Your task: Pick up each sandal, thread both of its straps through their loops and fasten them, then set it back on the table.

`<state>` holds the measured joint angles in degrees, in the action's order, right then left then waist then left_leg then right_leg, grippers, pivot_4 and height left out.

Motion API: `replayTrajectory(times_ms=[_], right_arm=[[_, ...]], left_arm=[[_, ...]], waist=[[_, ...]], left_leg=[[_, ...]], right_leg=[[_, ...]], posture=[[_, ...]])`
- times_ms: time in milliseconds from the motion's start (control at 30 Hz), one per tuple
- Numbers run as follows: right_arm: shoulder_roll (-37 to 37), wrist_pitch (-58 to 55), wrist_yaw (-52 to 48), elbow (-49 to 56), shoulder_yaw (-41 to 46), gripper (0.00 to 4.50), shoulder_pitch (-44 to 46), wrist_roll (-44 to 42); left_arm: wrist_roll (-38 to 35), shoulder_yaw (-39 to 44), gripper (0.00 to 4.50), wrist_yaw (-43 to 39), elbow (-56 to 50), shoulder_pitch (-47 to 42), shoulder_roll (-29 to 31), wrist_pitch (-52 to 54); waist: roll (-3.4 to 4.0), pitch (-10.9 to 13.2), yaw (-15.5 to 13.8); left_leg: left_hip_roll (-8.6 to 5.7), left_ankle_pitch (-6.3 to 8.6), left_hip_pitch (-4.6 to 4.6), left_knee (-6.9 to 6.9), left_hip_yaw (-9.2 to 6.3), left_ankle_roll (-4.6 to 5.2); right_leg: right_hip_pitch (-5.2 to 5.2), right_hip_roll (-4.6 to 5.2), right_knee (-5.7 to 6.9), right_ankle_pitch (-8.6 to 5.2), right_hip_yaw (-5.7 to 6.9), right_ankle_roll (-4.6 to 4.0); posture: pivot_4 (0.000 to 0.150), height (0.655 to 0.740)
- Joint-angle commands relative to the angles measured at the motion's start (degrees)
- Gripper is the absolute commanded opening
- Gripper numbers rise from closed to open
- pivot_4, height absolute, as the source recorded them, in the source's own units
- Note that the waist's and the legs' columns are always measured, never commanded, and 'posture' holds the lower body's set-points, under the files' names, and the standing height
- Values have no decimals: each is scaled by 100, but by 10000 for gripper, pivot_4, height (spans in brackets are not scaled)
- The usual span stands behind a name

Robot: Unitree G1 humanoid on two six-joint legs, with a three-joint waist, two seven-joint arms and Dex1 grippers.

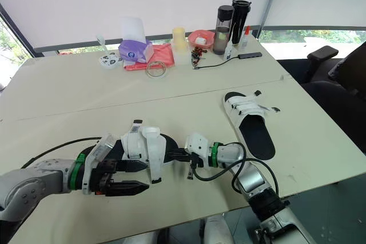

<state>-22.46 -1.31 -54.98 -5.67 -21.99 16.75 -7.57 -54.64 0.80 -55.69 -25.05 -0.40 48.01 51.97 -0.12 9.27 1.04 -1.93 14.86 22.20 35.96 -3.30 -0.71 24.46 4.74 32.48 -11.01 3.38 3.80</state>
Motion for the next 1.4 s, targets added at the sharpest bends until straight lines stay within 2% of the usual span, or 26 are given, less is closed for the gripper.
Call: replayTrajectory(times_ms=[33, 333, 633, 733, 967, 1167, 1400], right_arm=[[-111, -510, 166, -520, -214, 0, -314, 423], [-152, -574, 164, -438, -204, 0, -326, 414], [-159, -577, 162, -435, -223, 0, -303, 443], [-169, -579, 171, -425, -215, 0, -315, 443], [-169, -570, 175, -436, -212, 0, -313, 444], [-127, -548, 193, -513, -226, 0, -252, 451], [-119, -531, 206, -557, -229, 0, -245, 452]], left_arm=[[61, -50, 44534, -3, -7, -109, -80, 2], [378, -321, 44534, -19, 234, -252, -331, -44], [735, -648, 44534, 48, 471, -382, -832, -164], [696, -512, 35884, 171, 534, -404, -975, -138], [726, -443, 846, 217, 527, -385, -985, -158], [514, -313, 269, 301, 351, -405, -993, -51], [-522, 401, 269, 389, 314, -898, -773, 684]], waist=[[0, 0, -3], [-12, -8, -8], [-15, -12, -18], [-14, -12, -21], [-14, -12, -28], [-12, -12, -29], [-16, -11, -35]], left_leg=[[0, 0, 0, 0, 0, 0], [0, 0, -1, -2, 0, 0], [0, 0, 0, 0, 0, 0], [0, 0, 2, 0, 0, 0], [0, -1, -1, 2, 1, 2], [0, -1, -3, 4, 0, 1], [-1, -1, -1, 6, -1, 1]], right_leg=[[0, 0, 0, 0, 0, 0], [1, 0, 0, 0, 0, 0], [-4, 0, 0, 0, 0, 0], [-5, 0, 1, 0, 0, 0], [-2, -2, 8, 0, 1, 1], [-4, -2, 9, 0, 1, 1], [1, -3, 19, 0, 3, 1]], posture=[[1500, 7400], [1500, 7400], [1500, 7400], [1500, 7400], [1500, 7400], [1500, 7400], [1500, 7400]])
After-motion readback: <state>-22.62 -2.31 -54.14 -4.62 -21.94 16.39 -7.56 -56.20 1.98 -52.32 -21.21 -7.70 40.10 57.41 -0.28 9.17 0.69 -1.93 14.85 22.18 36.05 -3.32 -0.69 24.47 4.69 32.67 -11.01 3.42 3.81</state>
